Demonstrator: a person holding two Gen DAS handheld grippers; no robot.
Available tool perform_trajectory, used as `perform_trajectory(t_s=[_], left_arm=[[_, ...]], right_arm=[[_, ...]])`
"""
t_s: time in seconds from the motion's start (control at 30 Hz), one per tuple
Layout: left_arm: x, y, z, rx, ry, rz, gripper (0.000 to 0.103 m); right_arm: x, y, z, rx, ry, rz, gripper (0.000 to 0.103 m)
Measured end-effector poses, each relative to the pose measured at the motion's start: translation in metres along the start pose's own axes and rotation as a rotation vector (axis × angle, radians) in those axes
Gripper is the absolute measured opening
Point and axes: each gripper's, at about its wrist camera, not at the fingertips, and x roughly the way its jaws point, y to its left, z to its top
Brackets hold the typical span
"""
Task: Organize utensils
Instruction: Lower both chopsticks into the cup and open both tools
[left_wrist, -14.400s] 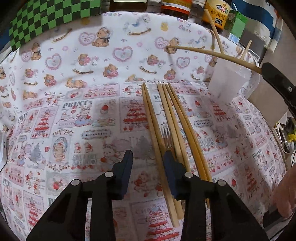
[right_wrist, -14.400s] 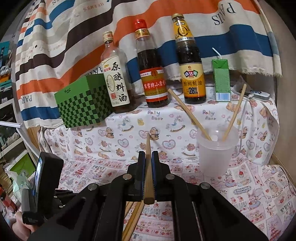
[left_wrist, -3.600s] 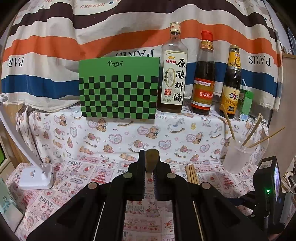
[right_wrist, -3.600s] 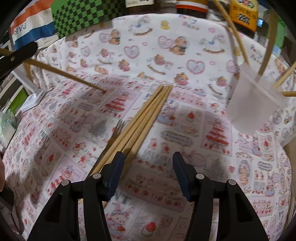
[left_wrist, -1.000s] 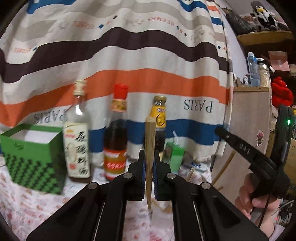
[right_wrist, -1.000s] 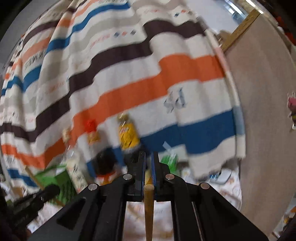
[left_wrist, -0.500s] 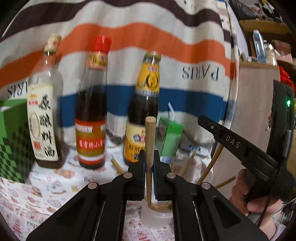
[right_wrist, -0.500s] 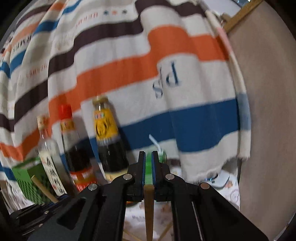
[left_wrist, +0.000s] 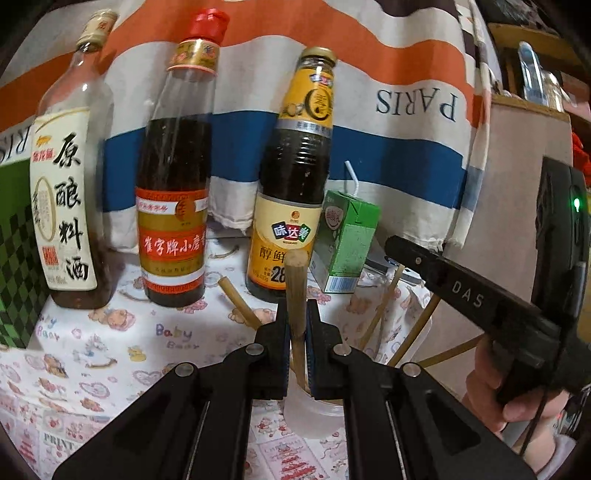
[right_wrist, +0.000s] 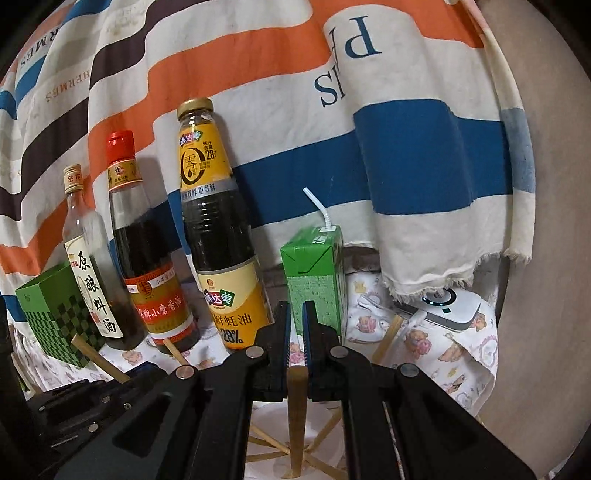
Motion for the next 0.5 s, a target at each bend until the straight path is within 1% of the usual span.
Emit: perform_trajectory(t_s=[0.07,0.2,0.23,0.3,0.4,0.43,0.47,0.5], left_arm=[[0.001,-0.002,0.002,0.014,0.002,0.006,0.007],[-0.007,-0.003,0.008,0.021,-0.022,0.012,0.008],[-0.011,-0.004,0.010,0.028,-0.028,0.015,0.009],[-0.021,-0.003,0.014,0.040,-0.042,0.021,0.012],[-0.041,0.000,0.019,0.047,-0.071,0.029,0.012],[-0.049,0.002,0.021,0.048,-0.086,0.041,0.014],[-0.056,0.004,0.021,0.048,-0.098,0.047,0.018],[-0.065,0.006,0.022,0.047,-0.112,0.054,0.020]], right_arm=[[-0.004,0.000,0.001,0.010,0.001,0.006,0.007],[-0.016,0.007,0.003,-0.044,-0.017,-0.001,0.009],[-0.018,0.008,0.005,-0.052,-0.019,0.000,0.010],[-0.025,0.010,0.008,-0.054,-0.023,0.010,0.020],[-0.037,0.011,0.014,-0.050,-0.039,0.024,0.021],[-0.041,0.012,0.015,-0.048,-0.044,0.028,0.021],[-0.047,0.013,0.016,-0.040,-0.054,0.034,0.023],[-0.052,0.013,0.017,-0.035,-0.062,0.035,0.030]])
